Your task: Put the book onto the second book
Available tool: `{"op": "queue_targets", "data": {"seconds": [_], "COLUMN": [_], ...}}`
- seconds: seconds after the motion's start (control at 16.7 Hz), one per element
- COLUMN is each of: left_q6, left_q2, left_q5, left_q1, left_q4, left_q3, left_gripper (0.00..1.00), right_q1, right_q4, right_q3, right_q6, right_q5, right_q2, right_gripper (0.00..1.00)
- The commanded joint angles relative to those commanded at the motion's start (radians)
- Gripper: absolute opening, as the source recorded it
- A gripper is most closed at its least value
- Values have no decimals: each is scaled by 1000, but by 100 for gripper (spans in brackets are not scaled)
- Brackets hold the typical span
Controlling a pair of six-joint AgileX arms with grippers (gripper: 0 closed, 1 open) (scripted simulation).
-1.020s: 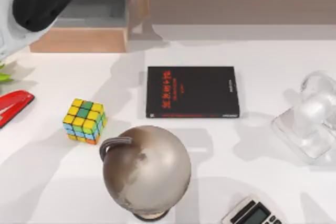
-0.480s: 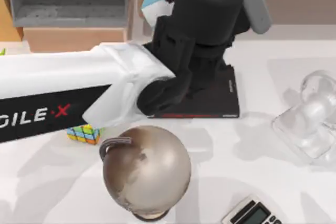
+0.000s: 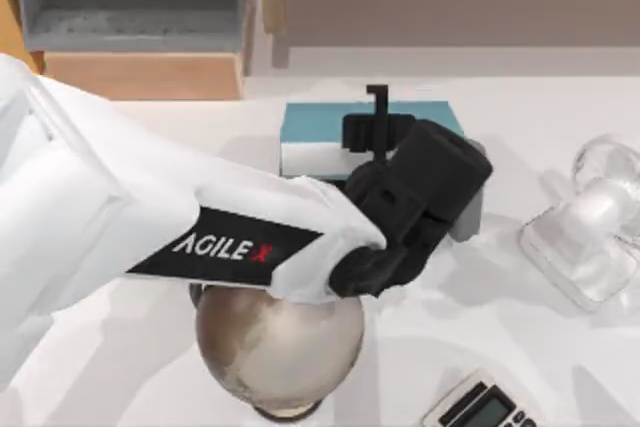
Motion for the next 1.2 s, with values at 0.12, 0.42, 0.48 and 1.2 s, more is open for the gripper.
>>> {"op": "queue_targets", "data": {"seconds": [0.12, 0.42, 0.48, 1.2], "left_q6": [3, 5, 11, 11], "left_q2": [8, 6, 9, 21], "left_q5": [0, 1, 6, 7], "left_q1": [1, 1, 1, 10], "left_q4": [-2, -1, -5, 7], "left_q3": [-2, 1, 6, 8], "left_gripper": [0, 0, 0, 0], "right_q1": [0, 0, 0, 0], "right_q4": [0, 0, 0, 0], "right_q3": [0, 0, 0, 0], "right_q6": [0, 0, 0, 0], "right_q5": [0, 0, 0, 0], "right_q2": [0, 0, 0, 0], "right_gripper": [100, 100, 100, 100]}}
